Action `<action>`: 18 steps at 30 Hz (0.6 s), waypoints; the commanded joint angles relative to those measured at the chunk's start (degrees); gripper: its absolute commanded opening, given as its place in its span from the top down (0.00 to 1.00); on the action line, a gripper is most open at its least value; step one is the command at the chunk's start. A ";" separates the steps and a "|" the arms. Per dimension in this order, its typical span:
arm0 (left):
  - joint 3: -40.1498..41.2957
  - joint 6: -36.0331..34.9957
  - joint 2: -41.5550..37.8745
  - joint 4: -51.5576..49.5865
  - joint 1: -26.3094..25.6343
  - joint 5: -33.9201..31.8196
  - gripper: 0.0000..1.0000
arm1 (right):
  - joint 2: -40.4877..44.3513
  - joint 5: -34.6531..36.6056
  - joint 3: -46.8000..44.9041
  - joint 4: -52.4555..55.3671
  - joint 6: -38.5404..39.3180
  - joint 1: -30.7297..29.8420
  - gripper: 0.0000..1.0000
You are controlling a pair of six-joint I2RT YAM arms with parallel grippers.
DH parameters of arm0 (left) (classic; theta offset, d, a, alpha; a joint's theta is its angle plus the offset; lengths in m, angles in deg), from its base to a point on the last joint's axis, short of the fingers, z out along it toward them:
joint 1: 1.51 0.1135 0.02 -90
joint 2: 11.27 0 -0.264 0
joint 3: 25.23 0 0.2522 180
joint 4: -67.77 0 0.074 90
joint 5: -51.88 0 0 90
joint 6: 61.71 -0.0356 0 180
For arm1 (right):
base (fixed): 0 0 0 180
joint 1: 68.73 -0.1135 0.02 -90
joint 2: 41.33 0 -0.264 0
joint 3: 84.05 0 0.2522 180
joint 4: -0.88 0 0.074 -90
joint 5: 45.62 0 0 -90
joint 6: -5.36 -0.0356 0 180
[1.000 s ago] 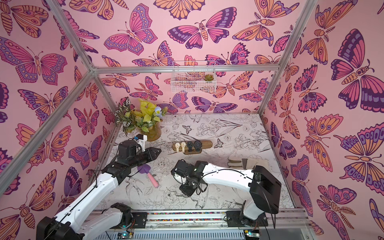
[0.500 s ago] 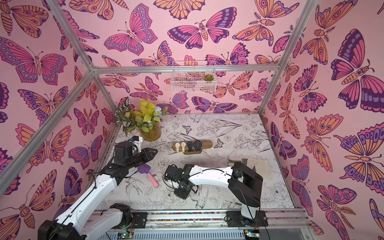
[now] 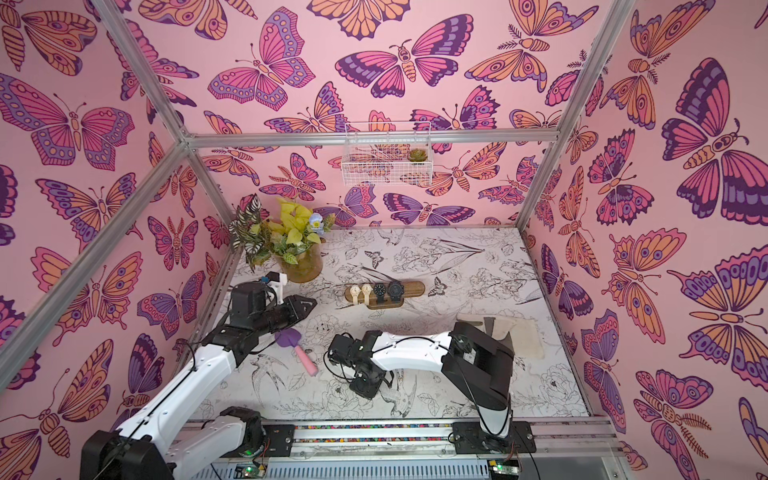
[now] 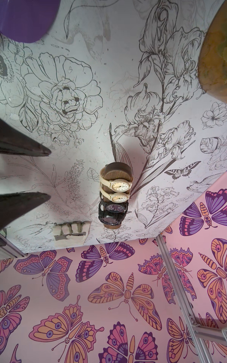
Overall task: Place watch on stand
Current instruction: Pick up the watch at the center of the board.
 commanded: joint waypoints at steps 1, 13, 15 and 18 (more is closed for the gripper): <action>1.01 0.13 0.09 1.65 0.41 1.23 0.66 | -1.46 1.85 0.35 0.85 0.25 -0.45 0.87; 1.60 0.62 -0.25 2.34 0.47 1.73 0.66 | 3.79 0.54 -1.00 0.97 -2.28 1.73 0.99; 1.66 0.53 -0.65 2.29 0.45 1.93 0.66 | 5.69 0.42 -1.14 1.19 -2.84 2.86 0.99; 1.65 0.17 -1.36 2.81 0.36 3.03 0.66 | 8.99 -0.05 -0.89 1.93 -3.77 5.13 1.00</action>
